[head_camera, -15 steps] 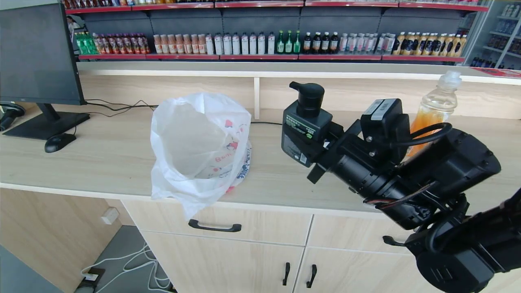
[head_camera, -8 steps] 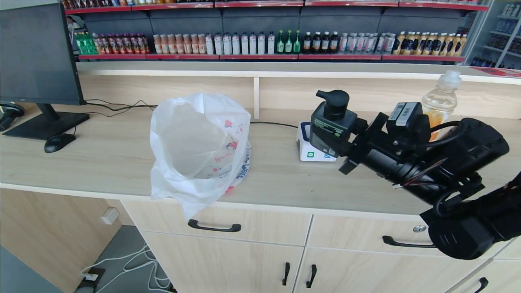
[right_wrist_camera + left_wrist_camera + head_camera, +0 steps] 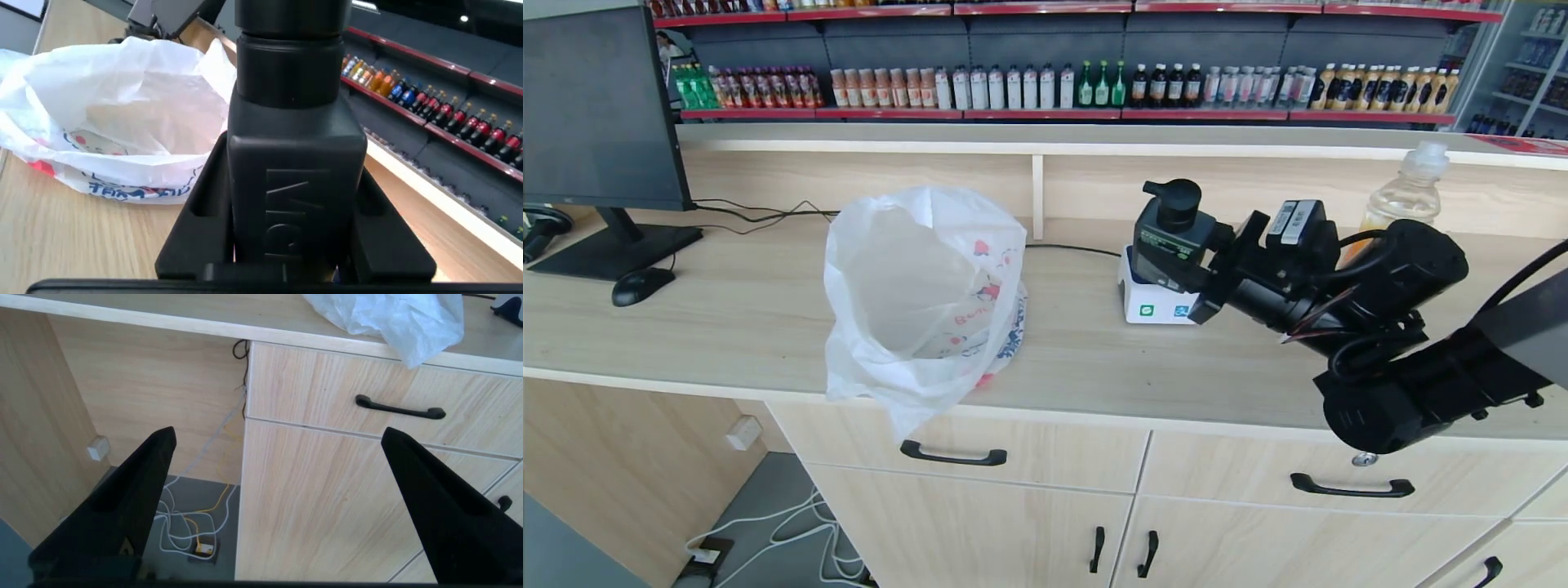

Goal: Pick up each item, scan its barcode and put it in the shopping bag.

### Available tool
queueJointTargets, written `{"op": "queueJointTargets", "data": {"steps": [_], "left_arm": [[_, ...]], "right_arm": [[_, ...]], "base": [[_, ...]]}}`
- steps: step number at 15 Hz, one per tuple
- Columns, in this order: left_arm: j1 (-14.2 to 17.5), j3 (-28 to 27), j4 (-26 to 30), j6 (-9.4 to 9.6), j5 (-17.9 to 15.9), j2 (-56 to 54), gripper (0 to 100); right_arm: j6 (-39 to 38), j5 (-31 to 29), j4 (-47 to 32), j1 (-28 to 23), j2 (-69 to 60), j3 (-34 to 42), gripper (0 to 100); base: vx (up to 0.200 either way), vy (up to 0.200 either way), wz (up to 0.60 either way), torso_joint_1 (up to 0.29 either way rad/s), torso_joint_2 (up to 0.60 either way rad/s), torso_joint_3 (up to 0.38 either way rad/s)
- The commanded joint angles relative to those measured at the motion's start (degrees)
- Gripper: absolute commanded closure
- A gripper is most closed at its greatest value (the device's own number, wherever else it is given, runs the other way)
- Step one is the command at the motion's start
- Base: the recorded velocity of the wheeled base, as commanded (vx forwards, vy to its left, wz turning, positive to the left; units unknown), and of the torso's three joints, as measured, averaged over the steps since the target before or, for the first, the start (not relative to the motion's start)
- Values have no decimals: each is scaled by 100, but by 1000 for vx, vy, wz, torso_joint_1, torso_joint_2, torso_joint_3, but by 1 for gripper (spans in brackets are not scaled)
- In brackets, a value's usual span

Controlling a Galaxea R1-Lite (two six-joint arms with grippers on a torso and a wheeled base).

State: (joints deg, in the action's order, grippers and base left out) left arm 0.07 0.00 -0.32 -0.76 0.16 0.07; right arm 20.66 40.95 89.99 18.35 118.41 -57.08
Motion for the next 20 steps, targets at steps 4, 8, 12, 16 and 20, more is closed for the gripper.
{"op": "queueJointTargets", "data": {"steps": [4, 8, 12, 16, 20], "left_arm": [[1, 0, -3, -4, 2, 1, 0], [1, 0, -3, -4, 2, 1, 0], [1, 0, -3, -4, 2, 1, 0], [1, 0, -3, -4, 2, 1, 0], [1, 0, -3, -4, 2, 1, 0]], "right_arm": [[43, 142, 1, -191, 675, -998, 100], [157, 177, 1, -314, 851, -1060, 100], [210, 326, 1, -420, 1132, -1587, 100], [272, 326, 1, -481, 1457, -2229, 100], [272, 511, 1, -569, 1703, -2668, 100]], "base": [[0, 0, 0, 0, 0, 0], [0, 0, 0, 0, 0, 0], [0, 0, 0, 0, 0, 0], [0, 0, 0, 0, 0, 0], [0, 0, 0, 0, 0, 0]]}}
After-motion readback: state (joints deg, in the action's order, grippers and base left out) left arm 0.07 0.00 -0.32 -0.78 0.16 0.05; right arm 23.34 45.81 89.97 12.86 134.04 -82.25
